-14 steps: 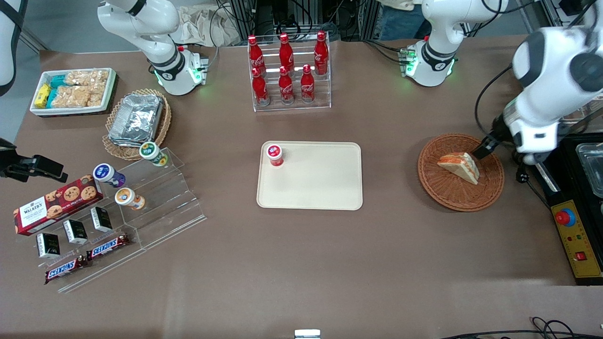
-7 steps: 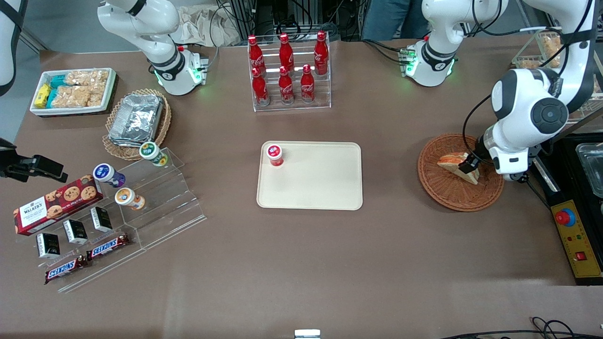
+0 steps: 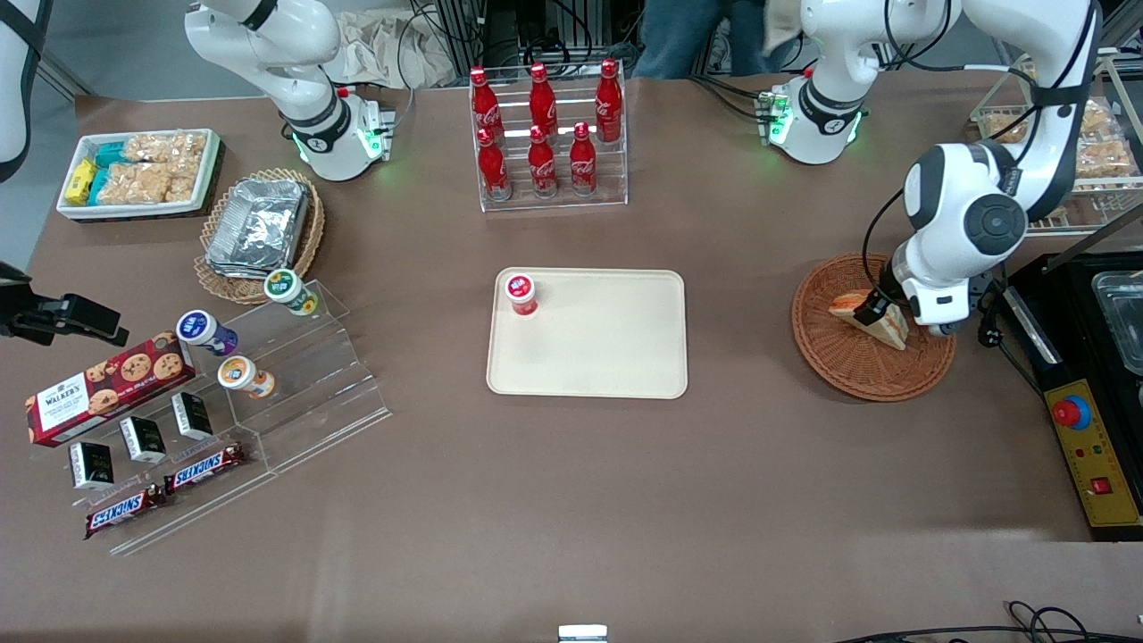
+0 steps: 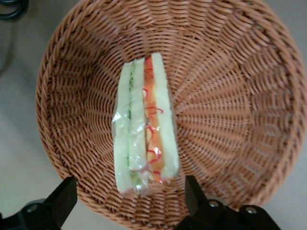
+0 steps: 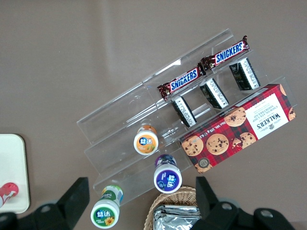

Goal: Place sandwich from basket to tray
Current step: 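Close the left gripper on the sandwich and lift it up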

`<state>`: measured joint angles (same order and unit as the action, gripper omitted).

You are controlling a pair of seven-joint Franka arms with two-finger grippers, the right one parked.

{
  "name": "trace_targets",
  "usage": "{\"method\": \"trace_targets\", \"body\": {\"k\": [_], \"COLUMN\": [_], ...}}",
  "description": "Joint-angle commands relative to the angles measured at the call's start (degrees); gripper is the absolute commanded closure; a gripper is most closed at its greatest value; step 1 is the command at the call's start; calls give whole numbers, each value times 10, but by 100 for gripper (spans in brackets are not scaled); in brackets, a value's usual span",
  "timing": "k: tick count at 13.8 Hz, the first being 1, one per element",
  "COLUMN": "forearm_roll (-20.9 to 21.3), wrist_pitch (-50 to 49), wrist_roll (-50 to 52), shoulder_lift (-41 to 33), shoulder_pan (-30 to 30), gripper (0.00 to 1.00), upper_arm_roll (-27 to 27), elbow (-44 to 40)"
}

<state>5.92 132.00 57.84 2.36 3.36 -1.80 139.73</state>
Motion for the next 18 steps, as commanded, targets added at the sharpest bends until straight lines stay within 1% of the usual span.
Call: {"method": "trace_targets", "body": {"k": [1,2,3,4,5,6,7,9,10,11,13,15,17,18], "forearm_roll": [23,23,23,23,23,23,23,22,22,23,18,6,-51,-66], "wrist_pitch": [35,48,58,68,75,76,79,74,63,32,-66,-166,-284,-319], "wrist_roll": [35,35,35,36,36,36,36,34,26,13,-35,-73,-143,-185], "shoulder_lift": [26,34,41,45,47,50,50,40,16,-13,-49,-60,-52,-49], "shoulder_pan": [-2,-2,-2,-2,-2,-2,-2,-2,-1,2,6,13,27,30], "gripper": [0,0,2,16,40,82,100,100,100,100,100,100,100,100], "upper_arm_roll": [0,-1,-6,-12,-15,-19,-21,-20,-18,-16,-12,7,29,36], "elbow": [2,1,0,0,-1,-2,-2,-4,-7,-16,-55,-129,-232,-260]}}
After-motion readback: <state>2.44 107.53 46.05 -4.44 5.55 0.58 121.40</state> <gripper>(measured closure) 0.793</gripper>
